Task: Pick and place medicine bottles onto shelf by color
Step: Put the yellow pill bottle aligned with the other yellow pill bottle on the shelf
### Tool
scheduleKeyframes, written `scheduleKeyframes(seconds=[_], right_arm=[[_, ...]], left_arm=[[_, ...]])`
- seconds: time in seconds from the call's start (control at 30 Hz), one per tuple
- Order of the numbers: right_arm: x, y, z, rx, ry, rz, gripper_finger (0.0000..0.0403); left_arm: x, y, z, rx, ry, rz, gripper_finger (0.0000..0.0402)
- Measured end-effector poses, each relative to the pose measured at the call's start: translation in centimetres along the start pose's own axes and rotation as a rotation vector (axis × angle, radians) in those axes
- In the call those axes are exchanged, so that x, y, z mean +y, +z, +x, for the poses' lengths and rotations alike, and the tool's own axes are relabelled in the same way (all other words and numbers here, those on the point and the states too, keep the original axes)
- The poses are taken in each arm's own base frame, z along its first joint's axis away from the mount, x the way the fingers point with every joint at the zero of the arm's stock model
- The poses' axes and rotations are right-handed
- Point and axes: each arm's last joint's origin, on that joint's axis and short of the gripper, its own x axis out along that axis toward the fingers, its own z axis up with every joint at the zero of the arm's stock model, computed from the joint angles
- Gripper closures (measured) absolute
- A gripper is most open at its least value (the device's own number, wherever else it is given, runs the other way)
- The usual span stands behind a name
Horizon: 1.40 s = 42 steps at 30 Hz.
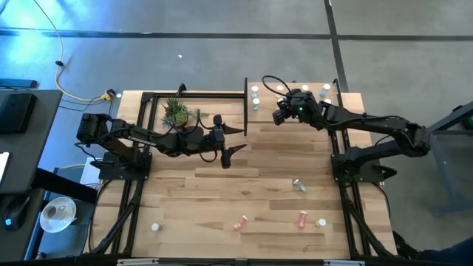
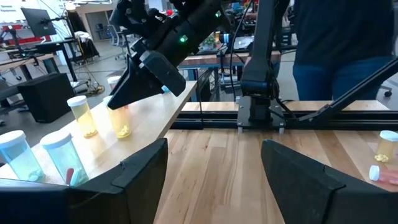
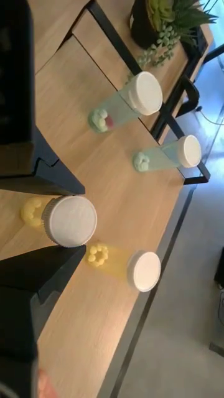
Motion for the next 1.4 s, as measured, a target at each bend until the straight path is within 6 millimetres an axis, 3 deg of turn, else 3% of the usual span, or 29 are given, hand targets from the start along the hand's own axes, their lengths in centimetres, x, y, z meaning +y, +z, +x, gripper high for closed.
scheduleKeyframes(seconds=[0.4,1.0,1.4], right_arm=[[0.1,-0.1,0.2,0.008,-0.007,-0.03,0.0286],[0.0,-0.2,0.2,0.012,-0.011,-0.04,0.0283],[0.1,-0.2,0.2,0.015,-0.004,-0.03,0.0283]], left_arm=[[-0.1,-0.2,0.0,0.024,-0.007,-0.056,0.0154],[-2.5,-1.2,-0.7,0.136,-0.089,-0.024,0.0154],[-2.6,-1.3,-0.7,0.153,-0.088,-0.015,0.0154]])
